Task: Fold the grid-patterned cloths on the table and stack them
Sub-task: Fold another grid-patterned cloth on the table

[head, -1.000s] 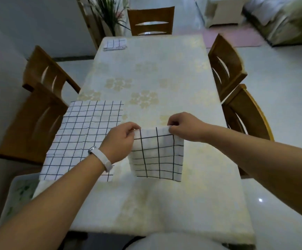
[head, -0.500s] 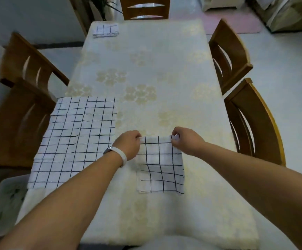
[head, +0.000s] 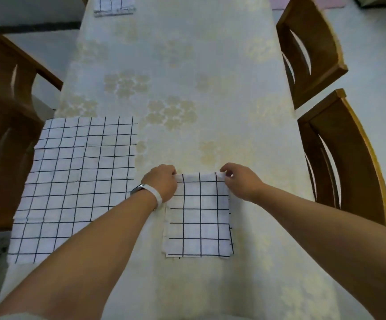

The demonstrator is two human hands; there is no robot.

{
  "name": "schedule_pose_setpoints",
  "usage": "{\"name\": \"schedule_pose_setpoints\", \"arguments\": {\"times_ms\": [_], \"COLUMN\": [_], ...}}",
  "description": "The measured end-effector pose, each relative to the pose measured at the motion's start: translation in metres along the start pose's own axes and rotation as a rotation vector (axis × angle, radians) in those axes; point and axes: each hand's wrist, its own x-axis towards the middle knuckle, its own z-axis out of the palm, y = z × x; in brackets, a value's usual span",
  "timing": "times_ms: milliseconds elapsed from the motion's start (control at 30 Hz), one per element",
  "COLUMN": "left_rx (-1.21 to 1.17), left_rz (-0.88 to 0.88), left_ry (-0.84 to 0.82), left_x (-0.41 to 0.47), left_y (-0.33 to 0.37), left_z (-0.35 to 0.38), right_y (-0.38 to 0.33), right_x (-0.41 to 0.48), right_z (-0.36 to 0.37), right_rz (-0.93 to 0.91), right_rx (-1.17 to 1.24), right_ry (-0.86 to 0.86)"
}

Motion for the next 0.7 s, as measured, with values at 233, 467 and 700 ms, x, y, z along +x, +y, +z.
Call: {"name": "schedule_pose_setpoints", "arguments": {"times_ms": [233, 467, 700], "left_rx": [0.249, 0.077, -0.037], "left_rz": [0.219, 0.311, 0.257], "left_ry": [0.138, 0.081, 0.001], "left_x": [0.014, 0.025, 0.034], "left_y": [0.023, 0.058, 0.064], "left_z": [0.021, 0.039, 0.038], "right_y": [0.022, 0.028, 0.032], "right_x": [0.012, 0.021, 0.022], "right_z": [0.008, 0.008, 0.011], "right_rz": [-0.162, -0.259, -0.332], "right_rx": [-0.221, -0.174, -0.142], "right_ry": [-0.014, 0.028, 0.062]}}
